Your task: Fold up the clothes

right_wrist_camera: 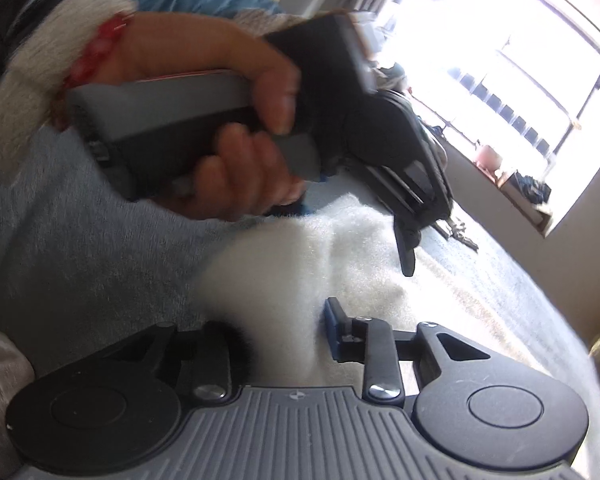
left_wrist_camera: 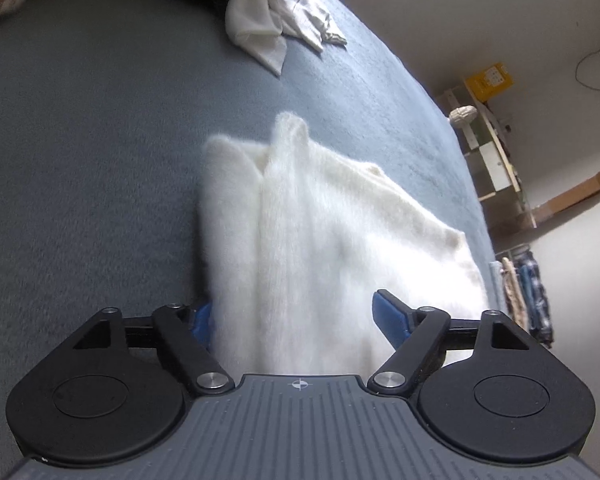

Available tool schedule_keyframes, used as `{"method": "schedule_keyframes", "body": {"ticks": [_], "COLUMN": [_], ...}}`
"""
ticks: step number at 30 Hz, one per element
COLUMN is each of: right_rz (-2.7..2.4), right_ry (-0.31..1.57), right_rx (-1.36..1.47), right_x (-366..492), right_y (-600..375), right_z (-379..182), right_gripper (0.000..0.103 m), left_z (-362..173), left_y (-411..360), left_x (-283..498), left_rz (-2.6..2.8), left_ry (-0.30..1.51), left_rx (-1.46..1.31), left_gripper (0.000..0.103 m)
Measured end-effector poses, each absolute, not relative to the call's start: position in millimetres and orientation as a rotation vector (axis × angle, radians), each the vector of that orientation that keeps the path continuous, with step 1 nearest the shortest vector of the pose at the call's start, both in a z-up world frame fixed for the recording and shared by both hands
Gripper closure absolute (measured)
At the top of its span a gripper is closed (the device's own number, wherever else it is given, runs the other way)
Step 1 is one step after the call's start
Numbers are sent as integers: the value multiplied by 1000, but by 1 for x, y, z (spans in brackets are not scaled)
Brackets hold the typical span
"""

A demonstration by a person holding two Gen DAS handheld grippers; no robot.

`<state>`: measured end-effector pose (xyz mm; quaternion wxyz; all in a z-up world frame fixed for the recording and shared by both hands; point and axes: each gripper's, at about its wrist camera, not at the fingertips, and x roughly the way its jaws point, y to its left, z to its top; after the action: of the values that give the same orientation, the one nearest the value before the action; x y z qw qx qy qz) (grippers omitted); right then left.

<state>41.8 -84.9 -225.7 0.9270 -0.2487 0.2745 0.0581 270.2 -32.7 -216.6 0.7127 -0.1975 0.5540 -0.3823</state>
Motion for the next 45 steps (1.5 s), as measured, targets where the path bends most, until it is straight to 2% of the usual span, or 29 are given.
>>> {"method": "schedule_keyframes", "body": {"ticks": [3,6,11,13,20,26,36,45], "right_rz": [109,103,103,111,119,166,129,-162], "right_ry": [552,548,559,571,596,640,618,694], "right_rx": [-441,-408,-391,-365,-291,-229,-62,26], "right_x": [42,42,39,35,38,22,12,51], "right_y": [-85,-80,-68,-69,-81,-120,-210,-274], "right_z": [-217,-215,-216,-211,-209,-185,-143,-151], "right_gripper": [78,78,77,77,76,62,63,72], "left_z": [-221,-224,-220,-221,-219,-219,-217,-213], "left_y": [-28,-29,-35,-33,-38,-39,-41,-45], "left_x": [268,263,255,253,247,248,243,241], "left_rz": [-869,-875,-834,-836,-846,-849,-840,-852], "left_ry": [1271,1283,1253,1258,1277,1283,1260,1224], "left_rx": [-475,-490,-432,-436,-391,-384,-357,-299], "left_gripper": [22,25,46,47,48,50,50,48]}}
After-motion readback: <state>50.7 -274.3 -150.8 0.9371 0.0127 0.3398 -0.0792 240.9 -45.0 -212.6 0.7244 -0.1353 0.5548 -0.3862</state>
